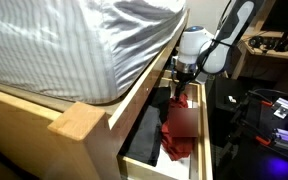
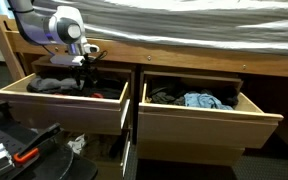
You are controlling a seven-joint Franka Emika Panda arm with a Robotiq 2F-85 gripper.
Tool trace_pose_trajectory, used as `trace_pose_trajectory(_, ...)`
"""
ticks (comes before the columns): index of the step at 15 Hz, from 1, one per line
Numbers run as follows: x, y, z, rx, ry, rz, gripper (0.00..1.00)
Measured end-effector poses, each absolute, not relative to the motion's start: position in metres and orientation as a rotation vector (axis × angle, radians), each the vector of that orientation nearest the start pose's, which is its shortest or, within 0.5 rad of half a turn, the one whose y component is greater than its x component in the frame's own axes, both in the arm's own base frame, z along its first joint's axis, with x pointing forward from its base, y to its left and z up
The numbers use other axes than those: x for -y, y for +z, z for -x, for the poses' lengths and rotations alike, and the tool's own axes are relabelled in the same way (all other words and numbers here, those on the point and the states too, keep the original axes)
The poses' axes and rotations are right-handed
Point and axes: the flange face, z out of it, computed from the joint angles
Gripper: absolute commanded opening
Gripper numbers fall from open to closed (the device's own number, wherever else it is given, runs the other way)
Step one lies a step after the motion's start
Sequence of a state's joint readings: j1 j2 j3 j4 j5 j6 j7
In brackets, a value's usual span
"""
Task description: Pull out the red shirt from the topmost drawer on the left and put it inside the topmost drawer on the right, close the topmost drawer on the right then close the topmost drawer on the left
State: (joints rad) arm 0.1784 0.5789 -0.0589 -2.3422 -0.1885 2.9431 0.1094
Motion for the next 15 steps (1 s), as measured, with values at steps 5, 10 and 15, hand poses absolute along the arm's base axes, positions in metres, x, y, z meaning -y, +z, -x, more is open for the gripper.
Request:
trace_pose_trajectory(5, -0.068, 0.083, -0.492, 0.307, 0.003, 3.192, 1.00)
trace_pose_trajectory(10, -0.056, 0.035, -0.499, 0.262, 0.142, 3.181, 1.00)
trace_pose_trajectory(15, -0.057, 0.031, -0.502, 0.256, 0.141, 3.179, 1.00)
